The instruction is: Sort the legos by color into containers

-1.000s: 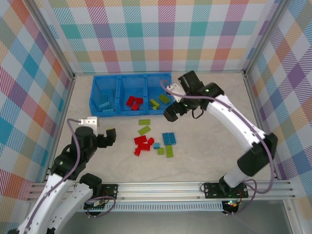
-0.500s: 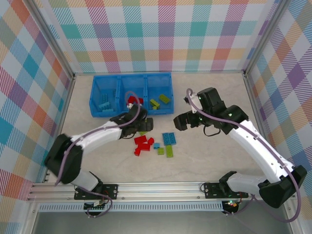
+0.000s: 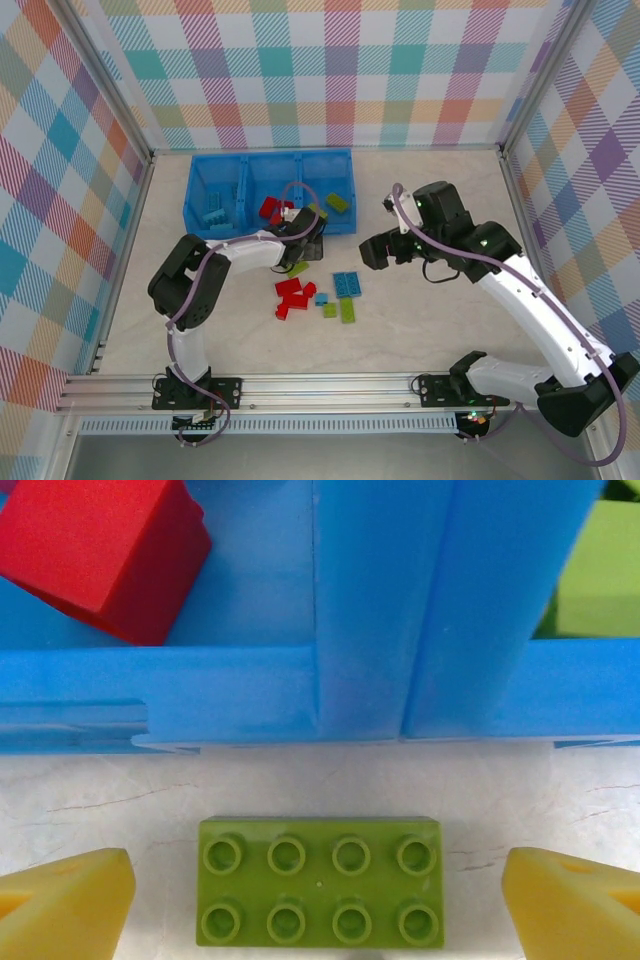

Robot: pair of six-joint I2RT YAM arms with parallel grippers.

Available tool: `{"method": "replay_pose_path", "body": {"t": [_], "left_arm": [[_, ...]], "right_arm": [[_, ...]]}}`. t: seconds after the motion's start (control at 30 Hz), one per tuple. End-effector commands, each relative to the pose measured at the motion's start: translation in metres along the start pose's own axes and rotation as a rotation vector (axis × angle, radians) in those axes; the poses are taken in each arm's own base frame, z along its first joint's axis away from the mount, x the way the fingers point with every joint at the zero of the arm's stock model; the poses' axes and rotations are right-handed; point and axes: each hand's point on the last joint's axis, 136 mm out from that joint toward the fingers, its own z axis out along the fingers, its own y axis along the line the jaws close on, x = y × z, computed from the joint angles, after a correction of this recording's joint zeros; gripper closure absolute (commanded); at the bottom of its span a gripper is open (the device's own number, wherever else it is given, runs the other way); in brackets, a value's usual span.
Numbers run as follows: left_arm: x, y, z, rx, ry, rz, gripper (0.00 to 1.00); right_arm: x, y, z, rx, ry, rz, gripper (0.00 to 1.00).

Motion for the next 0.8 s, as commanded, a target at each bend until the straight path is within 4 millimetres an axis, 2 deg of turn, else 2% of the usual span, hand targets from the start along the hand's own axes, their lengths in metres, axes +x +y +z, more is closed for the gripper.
{"method": "replay_pose_path", "body": {"t": [0.0, 0.2, 0.33, 0.5, 0.6, 0.77], "left_arm": [[0.003, 0.007, 0.005, -0.025, 0.009, -0.039, 0.09], [0.019, 0.008, 0.014, -0.018, 0.055, -0.044, 0.22], [0.029, 0.007, 0.019, -0.008, 0.088, -0.040, 0.26], [0.036, 0.008, 0.016, 0.011, 0.100, -0.047, 0.41], [0.025, 0.006, -0.003, 0.048, 0.064, -0.058, 0.45], [-0.017, -0.012, -0.067, 0.170, -0.067, -0.032, 0.48]], "right_arm": [[0.003, 0.001, 0.001, -0.013, 0.006, -0.016, 0.00], [0.004, 0.005, 0.004, -0.039, 0.016, 0.005, 0.00], [0.010, 0.012, 0.008, -0.083, 0.048, 0.043, 0.00], [0.016, 0.024, 0.014, -0.161, 0.087, 0.081, 0.00], [0.020, 0.027, 0.019, -0.184, 0.127, 0.092, 0.00], [0.012, 0.024, 0.019, -0.164, 0.086, 0.100, 0.00]]}}
